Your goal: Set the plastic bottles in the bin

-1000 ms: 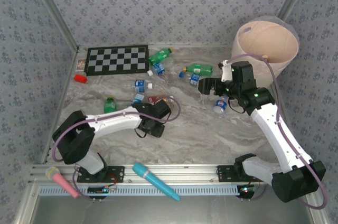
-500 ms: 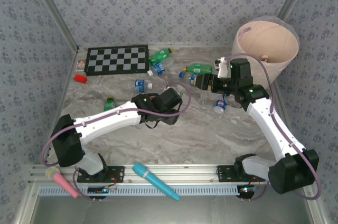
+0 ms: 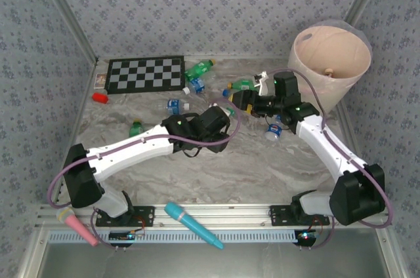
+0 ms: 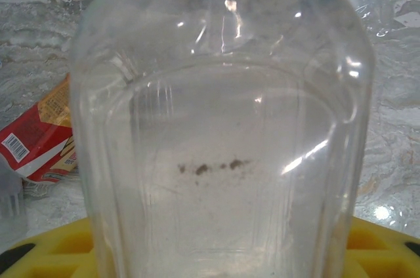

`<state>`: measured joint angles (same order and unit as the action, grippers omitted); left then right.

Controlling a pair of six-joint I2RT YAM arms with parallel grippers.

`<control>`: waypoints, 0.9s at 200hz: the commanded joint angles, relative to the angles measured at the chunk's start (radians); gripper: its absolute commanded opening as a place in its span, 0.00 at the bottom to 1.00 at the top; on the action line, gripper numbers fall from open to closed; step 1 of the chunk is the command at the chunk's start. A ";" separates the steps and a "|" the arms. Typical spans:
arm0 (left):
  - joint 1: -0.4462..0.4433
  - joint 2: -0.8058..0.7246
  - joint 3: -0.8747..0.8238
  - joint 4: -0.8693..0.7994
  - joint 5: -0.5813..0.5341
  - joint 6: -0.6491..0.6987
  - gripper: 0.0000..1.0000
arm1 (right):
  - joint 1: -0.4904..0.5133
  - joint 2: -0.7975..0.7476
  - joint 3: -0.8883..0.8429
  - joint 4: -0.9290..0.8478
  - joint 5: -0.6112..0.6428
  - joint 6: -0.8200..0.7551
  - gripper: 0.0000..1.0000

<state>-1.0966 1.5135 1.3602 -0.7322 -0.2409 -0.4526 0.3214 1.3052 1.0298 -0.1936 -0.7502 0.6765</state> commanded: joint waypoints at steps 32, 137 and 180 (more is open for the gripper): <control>-0.026 -0.024 0.072 -0.001 -0.036 0.022 0.48 | 0.003 0.028 -0.032 0.099 -0.064 0.099 0.60; -0.031 0.004 0.117 -0.012 -0.056 0.014 0.64 | -0.052 -0.042 -0.040 0.100 -0.051 0.107 0.41; -0.028 -0.002 0.144 -0.012 -0.089 0.028 0.90 | -0.107 -0.065 0.011 0.052 -0.029 0.093 0.40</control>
<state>-1.1213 1.5188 1.4456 -0.7452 -0.2878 -0.4366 0.2401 1.2694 0.9977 -0.0978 -0.8001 0.7860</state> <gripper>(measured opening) 0.878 0.416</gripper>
